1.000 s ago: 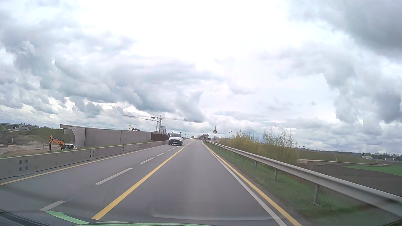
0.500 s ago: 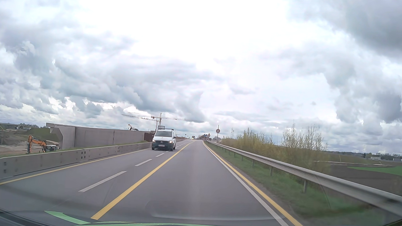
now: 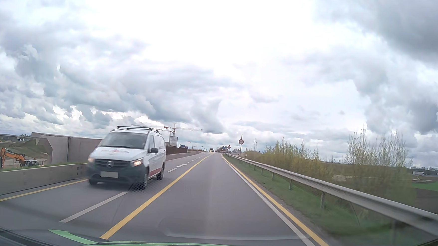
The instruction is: Follow the waypoints while adhering to traffic rules and regulations
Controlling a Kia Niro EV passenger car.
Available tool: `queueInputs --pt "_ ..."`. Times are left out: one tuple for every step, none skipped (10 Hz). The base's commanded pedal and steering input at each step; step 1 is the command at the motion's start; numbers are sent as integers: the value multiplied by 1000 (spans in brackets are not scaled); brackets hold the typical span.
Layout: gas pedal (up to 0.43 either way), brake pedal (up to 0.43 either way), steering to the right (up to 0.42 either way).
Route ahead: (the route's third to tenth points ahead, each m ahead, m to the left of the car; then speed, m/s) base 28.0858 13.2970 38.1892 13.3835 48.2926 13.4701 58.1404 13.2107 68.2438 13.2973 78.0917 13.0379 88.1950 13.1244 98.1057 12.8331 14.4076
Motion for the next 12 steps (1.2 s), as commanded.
queueInputs --pt "177 0 2" --pt "177 0 2" --pt "177 0 2" --pt "177 0 2" --pt "177 0 2" --pt "177 0 2" --pt "177 0 2" --pt "177 0 2" --pt "177 0 2" --pt "169 0 2" --pt "169 0 2" --pt "169 0 2"
